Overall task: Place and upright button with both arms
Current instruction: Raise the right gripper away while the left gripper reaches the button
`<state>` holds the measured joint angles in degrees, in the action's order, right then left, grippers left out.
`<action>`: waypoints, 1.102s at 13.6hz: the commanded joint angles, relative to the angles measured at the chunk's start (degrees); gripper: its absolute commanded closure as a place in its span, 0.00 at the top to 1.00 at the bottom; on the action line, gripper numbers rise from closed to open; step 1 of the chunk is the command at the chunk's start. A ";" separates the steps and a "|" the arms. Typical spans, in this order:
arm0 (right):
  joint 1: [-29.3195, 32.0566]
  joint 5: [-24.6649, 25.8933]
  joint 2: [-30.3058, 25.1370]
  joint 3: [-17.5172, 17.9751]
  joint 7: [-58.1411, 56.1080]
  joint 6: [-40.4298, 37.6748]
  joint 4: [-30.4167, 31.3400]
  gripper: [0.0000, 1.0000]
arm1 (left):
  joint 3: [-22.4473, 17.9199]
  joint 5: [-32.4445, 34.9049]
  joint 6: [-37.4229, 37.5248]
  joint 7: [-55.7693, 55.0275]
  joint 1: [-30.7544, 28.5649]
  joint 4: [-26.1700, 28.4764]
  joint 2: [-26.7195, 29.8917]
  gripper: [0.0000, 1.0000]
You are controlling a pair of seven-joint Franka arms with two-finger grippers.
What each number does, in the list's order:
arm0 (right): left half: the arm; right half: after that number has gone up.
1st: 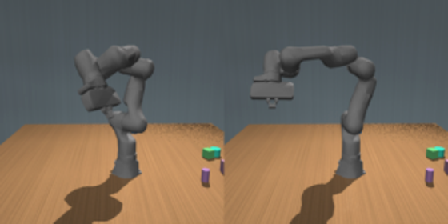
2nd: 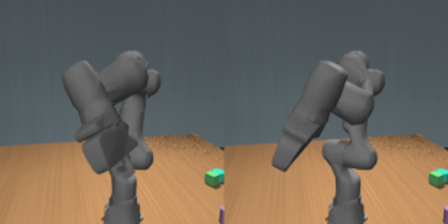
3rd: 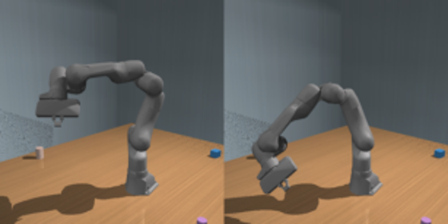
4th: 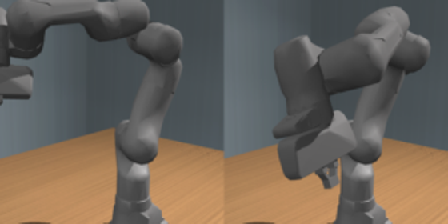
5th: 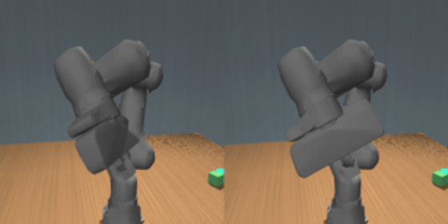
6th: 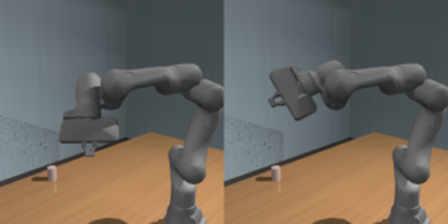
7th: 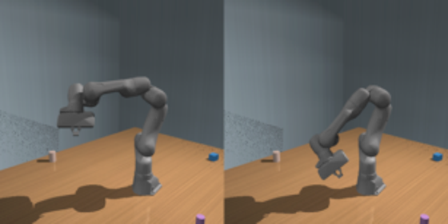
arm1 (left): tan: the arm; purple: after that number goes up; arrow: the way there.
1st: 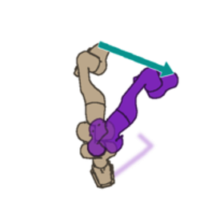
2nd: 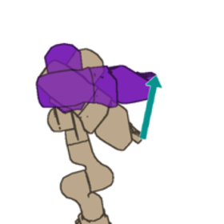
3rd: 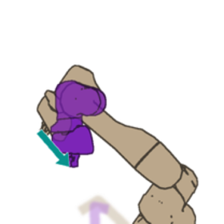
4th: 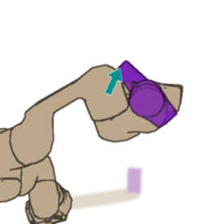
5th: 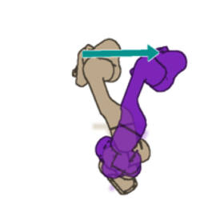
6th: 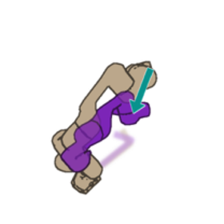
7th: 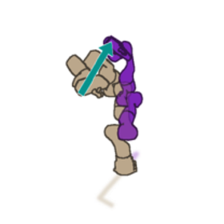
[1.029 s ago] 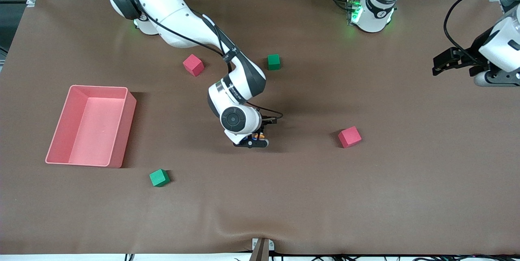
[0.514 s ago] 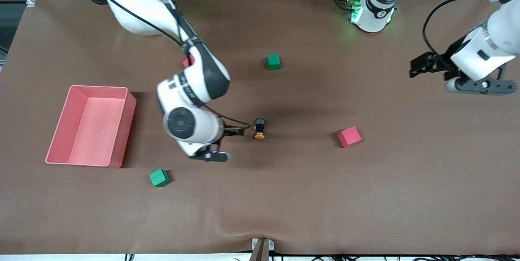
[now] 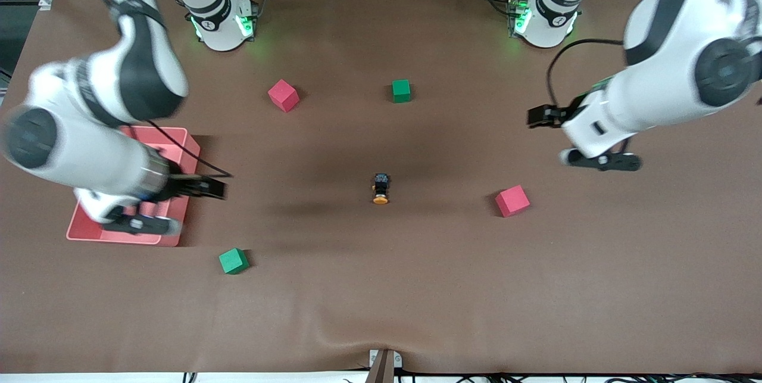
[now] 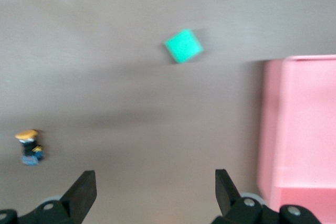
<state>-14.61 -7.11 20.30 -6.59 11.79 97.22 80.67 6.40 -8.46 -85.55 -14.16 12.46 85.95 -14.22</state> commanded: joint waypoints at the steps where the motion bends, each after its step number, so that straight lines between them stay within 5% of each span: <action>1: 6.32 1.66 -11.48 1.58 -5.97 0.87 10.81 1.00 | -0.07 1.08 1.00 -8.22 5.27 -7.62 -7.29 1.00; 7: 15.92 2.10 -19.93 1.67 -16.61 -8.43 10.65 1.00 | -0.34 0.99 -3.55 -16.77 13.89 -12.56 -16.53 1.00; 12: 20.32 3.93 -20.03 7.19 -15.67 -12.22 7.84 1.00 | -0.69 0.99 -13.40 -21.78 18.81 -14.84 -24.52 1.00; 15: 19.71 5.52 -20.99 6.86 -10.57 -14.51 8.45 1.00 | -0.60 0.91 -18.23 -22.49 21.28 -15.02 -27.52 1.00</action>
<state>3.90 -3.50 0.64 -0.95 -1.41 83.90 88.77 6.24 -8.38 -102.46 -35.25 32.30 73.53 -39.46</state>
